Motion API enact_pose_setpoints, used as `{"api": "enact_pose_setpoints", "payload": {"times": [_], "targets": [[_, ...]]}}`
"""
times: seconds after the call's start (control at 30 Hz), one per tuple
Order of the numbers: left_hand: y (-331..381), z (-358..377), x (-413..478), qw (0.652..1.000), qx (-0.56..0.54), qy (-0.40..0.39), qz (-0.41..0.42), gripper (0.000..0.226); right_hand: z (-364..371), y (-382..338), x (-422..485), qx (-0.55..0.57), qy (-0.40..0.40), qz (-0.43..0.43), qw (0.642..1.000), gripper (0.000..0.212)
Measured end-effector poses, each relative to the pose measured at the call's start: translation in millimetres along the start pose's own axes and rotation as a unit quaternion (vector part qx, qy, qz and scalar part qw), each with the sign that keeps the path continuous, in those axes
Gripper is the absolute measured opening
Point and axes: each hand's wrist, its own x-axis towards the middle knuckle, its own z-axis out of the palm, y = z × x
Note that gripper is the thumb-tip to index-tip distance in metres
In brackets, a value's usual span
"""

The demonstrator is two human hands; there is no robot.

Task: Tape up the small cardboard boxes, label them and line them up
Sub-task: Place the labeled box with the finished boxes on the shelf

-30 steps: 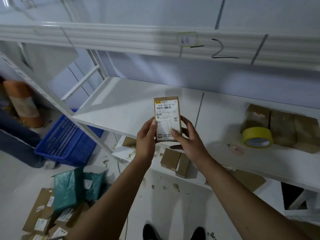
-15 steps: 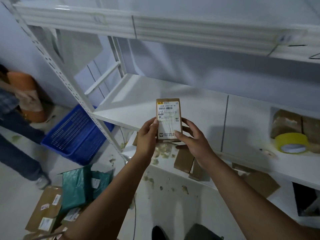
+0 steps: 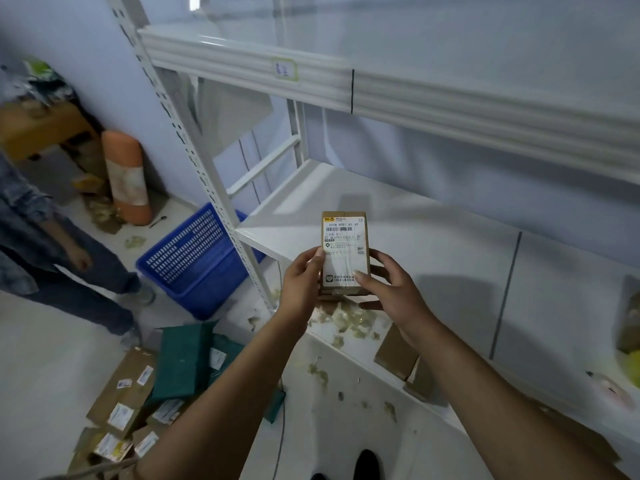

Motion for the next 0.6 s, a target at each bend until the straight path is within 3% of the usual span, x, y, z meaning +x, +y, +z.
{"api": "enact_pose_setpoints", "payload": {"times": [0.3,0.6], "targets": [[14.4,-24.9,40.0,0.999,0.003,0.036,0.009,0.031,25.2,-17.9,45.2,0.001,-0.046,0.002,0.999,0.048],[36.9,-73.0,105.5,1.000,0.014,0.014,0.008,0.030,79.4,-25.4,105.5,-0.015,-0.025,0.009,1.000,0.049]]}}
